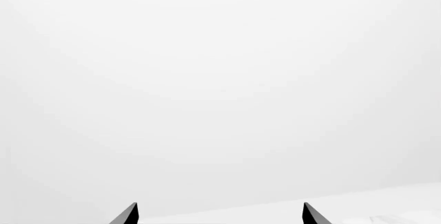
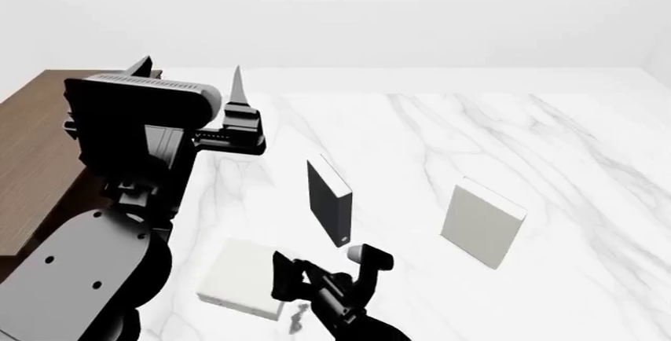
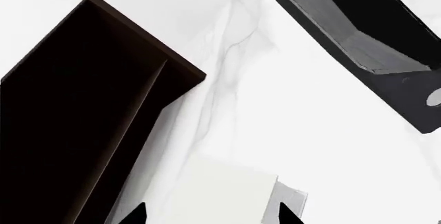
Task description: Pick up the book on the right and place it under the cabinet shelf.
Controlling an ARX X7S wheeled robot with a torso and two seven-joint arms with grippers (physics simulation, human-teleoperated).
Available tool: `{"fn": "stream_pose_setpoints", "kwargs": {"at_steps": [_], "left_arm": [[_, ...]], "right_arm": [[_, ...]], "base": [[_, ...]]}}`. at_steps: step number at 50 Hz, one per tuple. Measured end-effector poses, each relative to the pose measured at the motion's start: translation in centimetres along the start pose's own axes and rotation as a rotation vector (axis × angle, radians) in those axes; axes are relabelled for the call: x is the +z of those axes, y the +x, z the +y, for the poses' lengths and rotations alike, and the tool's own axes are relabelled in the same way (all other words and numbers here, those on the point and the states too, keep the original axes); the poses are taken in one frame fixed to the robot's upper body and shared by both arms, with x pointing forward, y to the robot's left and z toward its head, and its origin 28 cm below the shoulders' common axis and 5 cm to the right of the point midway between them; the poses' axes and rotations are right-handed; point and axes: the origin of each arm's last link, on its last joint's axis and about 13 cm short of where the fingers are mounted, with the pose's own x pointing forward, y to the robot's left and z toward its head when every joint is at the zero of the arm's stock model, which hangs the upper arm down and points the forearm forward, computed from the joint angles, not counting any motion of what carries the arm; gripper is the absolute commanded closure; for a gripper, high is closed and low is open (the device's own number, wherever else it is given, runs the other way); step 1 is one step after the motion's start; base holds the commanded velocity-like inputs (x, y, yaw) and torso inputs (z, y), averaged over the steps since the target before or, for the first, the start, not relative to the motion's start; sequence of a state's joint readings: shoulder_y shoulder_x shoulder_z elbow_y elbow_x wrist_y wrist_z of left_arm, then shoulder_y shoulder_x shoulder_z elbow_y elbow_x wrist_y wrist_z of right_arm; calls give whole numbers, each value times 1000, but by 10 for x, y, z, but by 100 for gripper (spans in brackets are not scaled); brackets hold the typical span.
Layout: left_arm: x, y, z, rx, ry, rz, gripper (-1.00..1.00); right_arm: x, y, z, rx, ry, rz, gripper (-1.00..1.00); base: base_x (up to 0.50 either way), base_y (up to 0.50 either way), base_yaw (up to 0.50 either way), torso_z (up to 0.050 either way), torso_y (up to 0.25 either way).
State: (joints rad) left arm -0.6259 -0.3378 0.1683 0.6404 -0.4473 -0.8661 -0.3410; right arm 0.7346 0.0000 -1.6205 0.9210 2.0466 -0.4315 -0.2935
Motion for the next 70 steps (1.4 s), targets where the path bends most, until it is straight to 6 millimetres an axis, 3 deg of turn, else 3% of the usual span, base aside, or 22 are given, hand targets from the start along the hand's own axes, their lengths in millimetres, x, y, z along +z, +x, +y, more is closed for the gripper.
{"fn": "stream_pose_setpoints", "kwargs": {"at_steps": [20, 40, 52, 70], "left_arm": [[0, -2, 0, 2, -8, -4, -100], [2, -2, 0, 3, -12, -11, -100], [3, -1, 0, -1, -12, -15, -100], [9, -1, -2, -16, -13, -33, -100]], "right_arm": [[4, -4, -2, -43, -208, -21, -100], [27, -50, 24, 92, -471, 25, -100], [55, -84, 44, 128, -599, -2, -100], [120, -136, 100, 194, -754, -181, -100]], "base": [[0, 0, 0, 0, 0], [0, 0, 0, 0, 0], [0, 0, 0, 0, 0], [0, 0, 0, 0, 0]]}}
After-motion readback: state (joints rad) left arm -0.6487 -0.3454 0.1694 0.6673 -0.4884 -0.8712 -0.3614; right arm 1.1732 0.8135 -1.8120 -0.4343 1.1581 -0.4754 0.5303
